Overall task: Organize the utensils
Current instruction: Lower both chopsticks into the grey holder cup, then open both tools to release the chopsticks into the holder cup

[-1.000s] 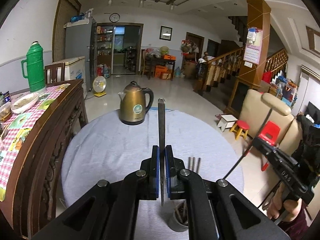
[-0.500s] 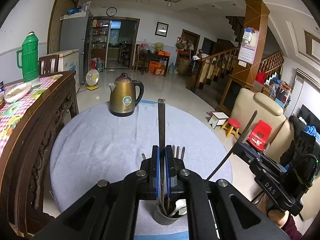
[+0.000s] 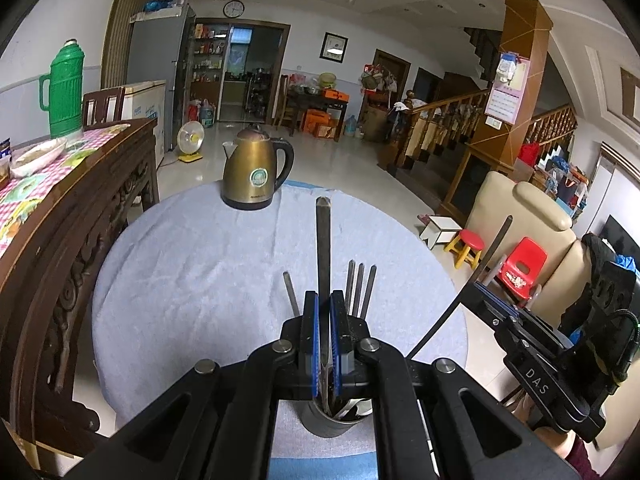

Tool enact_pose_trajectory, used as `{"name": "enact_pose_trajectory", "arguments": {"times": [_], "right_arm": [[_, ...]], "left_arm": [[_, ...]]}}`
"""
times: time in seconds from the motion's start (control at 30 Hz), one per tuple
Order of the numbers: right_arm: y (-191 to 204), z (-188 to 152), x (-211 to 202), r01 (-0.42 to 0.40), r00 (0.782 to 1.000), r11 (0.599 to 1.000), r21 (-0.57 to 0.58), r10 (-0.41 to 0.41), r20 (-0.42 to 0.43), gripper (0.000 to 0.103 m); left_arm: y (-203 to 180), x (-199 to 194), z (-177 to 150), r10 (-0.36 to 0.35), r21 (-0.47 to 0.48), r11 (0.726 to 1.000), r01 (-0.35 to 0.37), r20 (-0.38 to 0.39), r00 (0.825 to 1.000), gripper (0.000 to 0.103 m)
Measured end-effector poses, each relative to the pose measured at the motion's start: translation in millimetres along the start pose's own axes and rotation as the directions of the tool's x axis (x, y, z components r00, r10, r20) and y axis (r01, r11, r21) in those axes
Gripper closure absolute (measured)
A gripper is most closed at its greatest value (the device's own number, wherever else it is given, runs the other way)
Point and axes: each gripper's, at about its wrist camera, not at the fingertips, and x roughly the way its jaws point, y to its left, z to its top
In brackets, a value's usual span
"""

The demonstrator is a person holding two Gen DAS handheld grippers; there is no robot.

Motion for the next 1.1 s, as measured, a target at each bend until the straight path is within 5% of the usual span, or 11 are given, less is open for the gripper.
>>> {"name": "enact_pose_trajectory", "arguments": {"times": [0.37,1.1], "right_arm": [[-2,-23,30,0.011,0.994,1.0,0.022,-0.009,-0.109,0.097],[-2,-41,46,0.006,0.986,0.999,0.048,0.002,-0.165,0.097]], "left_arm": [[0,19,-18,0.022,-0.007,1.0,-0.023,-0.056,0.998,0.097],[-7,38,-36,0.13,0.045,0.991,-0.126,-0.091,0.987,0.096]]}}
